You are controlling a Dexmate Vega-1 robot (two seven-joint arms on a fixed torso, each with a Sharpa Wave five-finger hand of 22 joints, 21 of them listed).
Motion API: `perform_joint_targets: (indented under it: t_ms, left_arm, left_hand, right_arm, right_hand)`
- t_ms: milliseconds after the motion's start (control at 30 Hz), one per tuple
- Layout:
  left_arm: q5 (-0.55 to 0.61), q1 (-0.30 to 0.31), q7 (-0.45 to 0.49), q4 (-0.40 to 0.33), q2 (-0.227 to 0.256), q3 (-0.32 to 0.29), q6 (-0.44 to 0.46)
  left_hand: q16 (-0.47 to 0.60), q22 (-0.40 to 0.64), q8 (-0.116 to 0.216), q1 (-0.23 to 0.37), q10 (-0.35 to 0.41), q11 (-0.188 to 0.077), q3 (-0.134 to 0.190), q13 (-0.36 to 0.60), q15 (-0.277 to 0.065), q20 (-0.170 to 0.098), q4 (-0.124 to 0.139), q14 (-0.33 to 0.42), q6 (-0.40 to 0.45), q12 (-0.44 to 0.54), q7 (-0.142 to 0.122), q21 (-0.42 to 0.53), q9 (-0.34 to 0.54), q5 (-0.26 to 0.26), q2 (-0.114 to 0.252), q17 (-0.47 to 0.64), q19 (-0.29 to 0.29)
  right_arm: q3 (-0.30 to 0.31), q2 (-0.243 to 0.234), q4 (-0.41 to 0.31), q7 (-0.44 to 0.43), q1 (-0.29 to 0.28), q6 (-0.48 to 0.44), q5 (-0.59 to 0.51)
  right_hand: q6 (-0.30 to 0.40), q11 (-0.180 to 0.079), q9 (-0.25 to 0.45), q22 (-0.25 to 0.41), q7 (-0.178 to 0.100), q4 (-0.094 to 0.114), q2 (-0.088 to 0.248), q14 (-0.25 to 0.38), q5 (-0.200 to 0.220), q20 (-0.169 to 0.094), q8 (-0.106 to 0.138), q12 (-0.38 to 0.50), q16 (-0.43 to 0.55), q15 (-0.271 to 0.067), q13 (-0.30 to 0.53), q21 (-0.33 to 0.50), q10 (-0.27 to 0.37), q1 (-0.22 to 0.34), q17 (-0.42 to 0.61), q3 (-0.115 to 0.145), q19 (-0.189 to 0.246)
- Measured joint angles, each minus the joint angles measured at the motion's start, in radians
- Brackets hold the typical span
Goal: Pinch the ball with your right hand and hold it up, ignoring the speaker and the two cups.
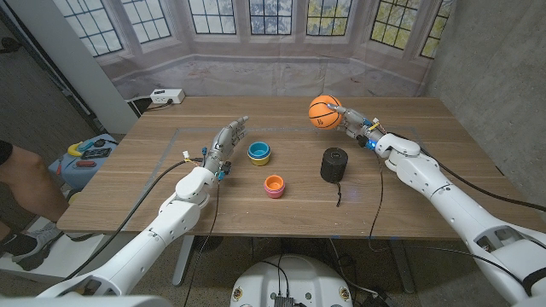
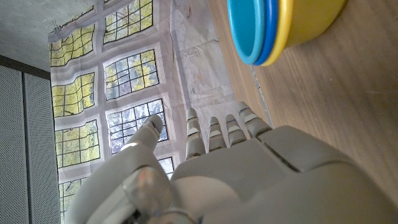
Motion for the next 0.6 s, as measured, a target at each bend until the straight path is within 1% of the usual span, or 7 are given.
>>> perform_joint_targets:
  t_ms: [100, 267, 333, 367, 467, 500, 600]
  left_arm:
    - [-0.001, 0.000, 0.000, 0.001, 0.000, -0.001, -0.001]
    - [-0.003, 0.001, 0.002, 0.004, 0.000, -0.004, -0.001]
    - [-0.004, 0.002, 0.002, 0.004, 0.000, -0.006, -0.001]
    - [-0.005, 0.003, 0.003, 0.004, 0.000, -0.006, -0.001]
    - [-0.007, 0.004, 0.004, 0.005, 0.000, -0.008, -0.001]
    - [-0.007, 0.005, 0.004, 0.005, 0.001, -0.008, -0.001]
    - [-0.008, 0.005, 0.005, 0.005, 0.001, -0.010, -0.001]
  left_hand:
    - [0.000, 0.000, 0.000, 0.000, 0.000, 0.000, 0.000, 0.000, 0.000, 0.000, 0.000, 0.000, 0.001, 0.000, 0.001, 0.000, 0.000, 0.000, 0.000, 0.000, 0.000]
    - [0.000, 0.000, 0.000, 0.000, 0.000, 0.000, -0.004, 0.000, 0.000, 0.000, -0.004, 0.000, 0.001, 0.000, 0.001, 0.000, 0.000, 0.000, 0.000, 0.000, 0.000]
    - [0.000, 0.000, 0.000, 0.000, 0.000, 0.000, -0.004, 0.000, 0.000, 0.000, -0.004, 0.000, 0.001, 0.000, 0.001, 0.000, 0.000, 0.000, 0.000, 0.000, 0.000]
    - [0.000, 0.000, 0.000, 0.000, 0.000, 0.000, -0.004, 0.000, 0.000, 0.000, -0.004, 0.000, 0.001, 0.000, 0.001, 0.000, 0.000, 0.000, 0.000, 0.000, 0.000]
    - [0.000, 0.000, 0.000, 0.000, 0.005, -0.005, -0.003, 0.000, 0.000, 0.000, -0.006, 0.000, 0.001, 0.000, 0.001, 0.000, 0.000, 0.000, 0.000, 0.000, 0.000]
    - [0.000, 0.000, 0.000, 0.000, 0.005, -0.005, -0.002, 0.000, 0.000, 0.000, -0.007, 0.000, 0.001, 0.000, 0.001, 0.000, 0.000, 0.000, 0.000, 0.000, 0.000]
    - [0.000, 0.000, 0.000, 0.000, 0.005, -0.005, -0.002, 0.000, 0.000, 0.000, -0.007, 0.000, 0.001, 0.000, 0.001, 0.000, 0.000, 0.000, 0.000, 0.000, 0.000]
  right_arm:
    - [0.000, 0.002, -0.010, -0.029, -0.003, -0.010, -0.004]
    - [-0.001, 0.007, -0.020, -0.061, -0.004, -0.021, -0.008]
    - [-0.001, 0.009, -0.021, -0.075, -0.004, -0.025, -0.010]
    - [-0.002, 0.011, -0.024, -0.084, -0.005, -0.028, -0.012]
    - [-0.003, 0.014, -0.028, -0.101, -0.005, -0.031, -0.015]
    - [-0.003, 0.017, -0.032, -0.111, -0.007, -0.034, -0.016]
    - [-0.004, 0.020, -0.037, -0.132, -0.009, -0.039, -0.019]
  right_hand:
    - [0.023, -0.001, 0.000, 0.004, -0.012, 0.000, -0.010, 0.028, 0.000, -0.016, 0.009, 0.004, 0.005, 0.001, 0.000, 0.013, 0.024, 0.010, 0.001, 0.000, 0.023]
    - [0.054, 0.006, -0.003, 0.006, -0.019, 0.000, -0.021, 0.040, 0.000, -0.016, 0.022, 0.016, 0.005, 0.004, 0.000, 0.031, 0.036, 0.021, 0.001, 0.000, 0.023]
    - [0.069, -0.003, -0.004, 0.009, -0.027, 0.000, -0.030, 0.059, 0.000, -0.016, 0.022, 0.016, 0.011, 0.003, 0.000, 0.043, 0.045, 0.030, 0.001, 0.001, 0.023]
    - [0.070, -0.005, -0.007, 0.010, -0.027, 0.001, -0.036, 0.063, 0.000, -0.024, 0.028, 0.018, 0.015, 0.003, 0.000, 0.046, 0.048, 0.036, 0.001, 0.001, 0.038]
    - [0.079, -0.004, -0.008, 0.013, -0.023, 0.001, -0.055, 0.081, -0.002, -0.025, 0.037, 0.027, 0.016, 0.009, 0.000, 0.064, 0.057, 0.055, 0.001, 0.001, 0.046]
    - [0.092, -0.005, -0.011, 0.014, -0.036, 0.001, -0.062, 0.089, -0.005, -0.025, 0.037, 0.031, 0.016, 0.008, 0.000, 0.070, 0.059, 0.062, 0.001, 0.001, 0.046]
    - [0.104, -0.009, -0.012, 0.018, -0.030, 0.001, -0.083, 0.102, -0.008, -0.021, 0.048, 0.037, 0.016, 0.009, 0.000, 0.087, 0.062, 0.083, 0.001, 0.001, 0.050]
